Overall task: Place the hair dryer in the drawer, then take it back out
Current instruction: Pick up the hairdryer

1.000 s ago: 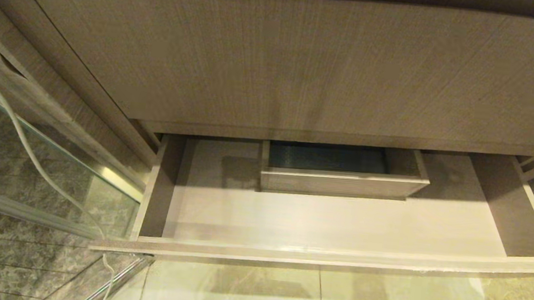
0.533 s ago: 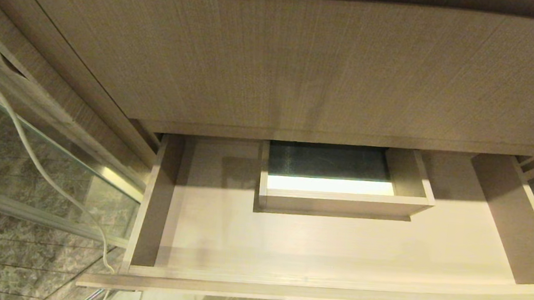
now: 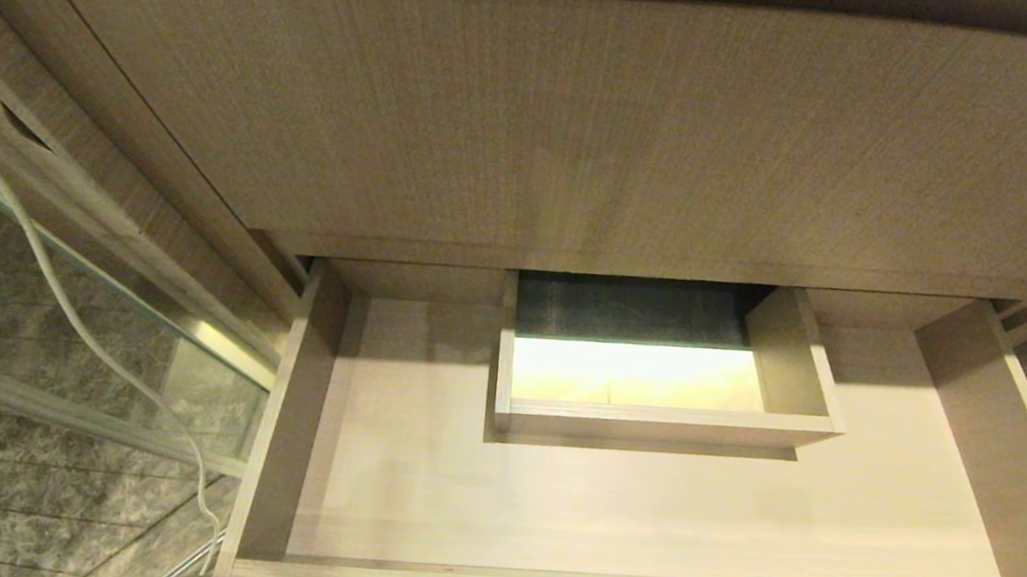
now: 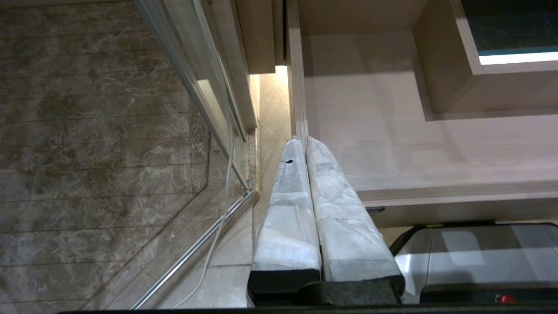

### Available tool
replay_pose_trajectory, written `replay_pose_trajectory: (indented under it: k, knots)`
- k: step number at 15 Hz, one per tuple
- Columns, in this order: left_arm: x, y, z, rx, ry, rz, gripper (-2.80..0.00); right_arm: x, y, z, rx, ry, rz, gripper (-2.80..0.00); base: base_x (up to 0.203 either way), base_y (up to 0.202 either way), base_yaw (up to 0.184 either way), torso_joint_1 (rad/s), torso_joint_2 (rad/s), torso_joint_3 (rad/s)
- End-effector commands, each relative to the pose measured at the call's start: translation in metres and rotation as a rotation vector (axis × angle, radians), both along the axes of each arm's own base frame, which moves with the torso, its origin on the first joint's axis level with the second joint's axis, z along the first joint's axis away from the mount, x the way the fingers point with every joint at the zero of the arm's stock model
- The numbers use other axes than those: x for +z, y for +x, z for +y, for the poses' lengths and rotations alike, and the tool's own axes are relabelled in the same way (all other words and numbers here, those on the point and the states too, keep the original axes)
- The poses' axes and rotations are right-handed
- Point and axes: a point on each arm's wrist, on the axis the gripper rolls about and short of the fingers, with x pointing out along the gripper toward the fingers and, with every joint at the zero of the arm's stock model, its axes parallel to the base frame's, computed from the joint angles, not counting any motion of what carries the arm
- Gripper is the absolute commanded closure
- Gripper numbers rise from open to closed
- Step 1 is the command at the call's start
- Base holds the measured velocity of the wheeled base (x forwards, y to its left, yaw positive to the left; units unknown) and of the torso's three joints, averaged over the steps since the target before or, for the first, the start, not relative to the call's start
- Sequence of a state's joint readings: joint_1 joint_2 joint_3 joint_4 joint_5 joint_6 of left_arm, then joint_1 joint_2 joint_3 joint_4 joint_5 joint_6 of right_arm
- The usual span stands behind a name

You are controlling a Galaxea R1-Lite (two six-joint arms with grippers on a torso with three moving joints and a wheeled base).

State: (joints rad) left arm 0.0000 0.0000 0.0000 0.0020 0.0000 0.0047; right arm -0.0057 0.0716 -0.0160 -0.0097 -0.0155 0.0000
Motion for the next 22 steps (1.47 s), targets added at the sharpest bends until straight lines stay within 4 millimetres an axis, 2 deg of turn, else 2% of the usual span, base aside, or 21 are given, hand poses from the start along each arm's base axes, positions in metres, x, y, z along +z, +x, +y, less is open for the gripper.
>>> replay_pose_trajectory:
  k: [1,22]
  knots:
    - [0.0001,0.0000,0.0000,0.000,0.000,-0.001,0.00,-0.0065,-0.0045,0.0001,0.014,0.026,-0.057,0.00,0.000,0.000,0.000,0.000,0.00,0.000]
    - [0.0001,0.0000,0.0000,0.000,0.000,-0.001,0.00,-0.0064,-0.0046,0.0002,0.014,0.041,-0.056,0.00,0.000,0.000,0.000,0.000,0.00,0.000]
